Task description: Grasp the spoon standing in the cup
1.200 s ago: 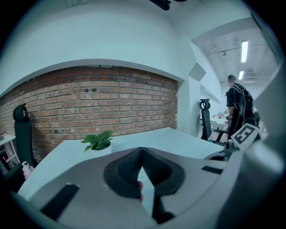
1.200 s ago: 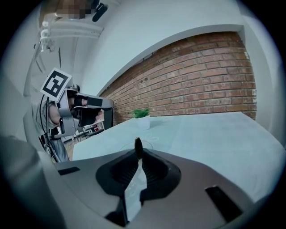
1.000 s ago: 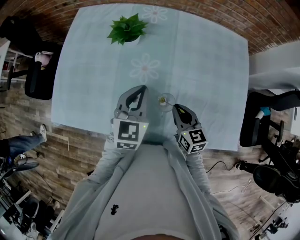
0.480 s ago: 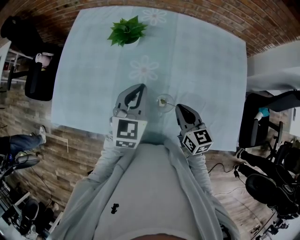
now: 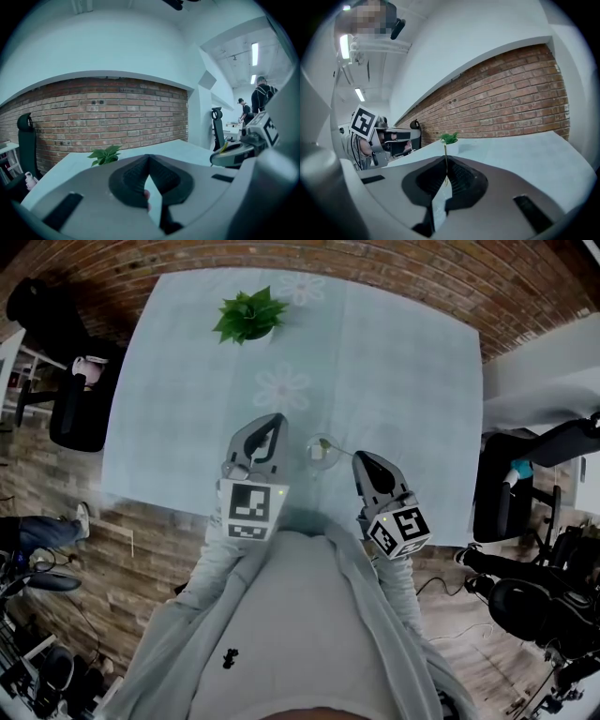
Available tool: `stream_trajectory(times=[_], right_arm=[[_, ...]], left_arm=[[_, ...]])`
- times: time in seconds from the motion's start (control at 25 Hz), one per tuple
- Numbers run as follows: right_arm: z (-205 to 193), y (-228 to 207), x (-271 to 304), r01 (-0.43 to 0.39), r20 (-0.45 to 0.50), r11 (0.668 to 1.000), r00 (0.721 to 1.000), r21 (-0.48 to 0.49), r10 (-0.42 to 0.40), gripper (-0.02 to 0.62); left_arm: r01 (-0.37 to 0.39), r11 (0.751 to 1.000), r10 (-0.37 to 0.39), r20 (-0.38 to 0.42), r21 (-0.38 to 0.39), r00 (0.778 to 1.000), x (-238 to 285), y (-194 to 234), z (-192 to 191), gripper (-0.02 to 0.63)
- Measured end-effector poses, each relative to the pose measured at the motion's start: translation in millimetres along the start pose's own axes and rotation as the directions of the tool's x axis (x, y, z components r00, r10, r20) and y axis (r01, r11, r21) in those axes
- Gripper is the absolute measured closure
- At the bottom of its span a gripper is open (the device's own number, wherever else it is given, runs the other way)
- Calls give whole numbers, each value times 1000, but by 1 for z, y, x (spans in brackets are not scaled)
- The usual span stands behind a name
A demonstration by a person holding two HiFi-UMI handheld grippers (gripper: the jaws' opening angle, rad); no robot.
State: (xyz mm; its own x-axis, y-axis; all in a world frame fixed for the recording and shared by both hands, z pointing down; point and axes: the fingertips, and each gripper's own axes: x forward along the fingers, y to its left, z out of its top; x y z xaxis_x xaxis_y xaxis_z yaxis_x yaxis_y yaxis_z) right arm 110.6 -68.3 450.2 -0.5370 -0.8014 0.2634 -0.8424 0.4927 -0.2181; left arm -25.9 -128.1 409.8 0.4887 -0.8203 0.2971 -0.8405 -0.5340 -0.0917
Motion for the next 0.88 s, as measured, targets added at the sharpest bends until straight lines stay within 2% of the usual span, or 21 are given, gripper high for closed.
stream_trajectory(times=[0.48,0.88], right_arm=[[80,-10,-12,56,162,984,986,-167,-29,577],[114,-15,-12,172,277,950,956,-260,-97,577]], left_arm=[[-35,999,35,49,13,998,-11,0,18,588],[-64,998,61,100,26,993,-15,7,38,588]])
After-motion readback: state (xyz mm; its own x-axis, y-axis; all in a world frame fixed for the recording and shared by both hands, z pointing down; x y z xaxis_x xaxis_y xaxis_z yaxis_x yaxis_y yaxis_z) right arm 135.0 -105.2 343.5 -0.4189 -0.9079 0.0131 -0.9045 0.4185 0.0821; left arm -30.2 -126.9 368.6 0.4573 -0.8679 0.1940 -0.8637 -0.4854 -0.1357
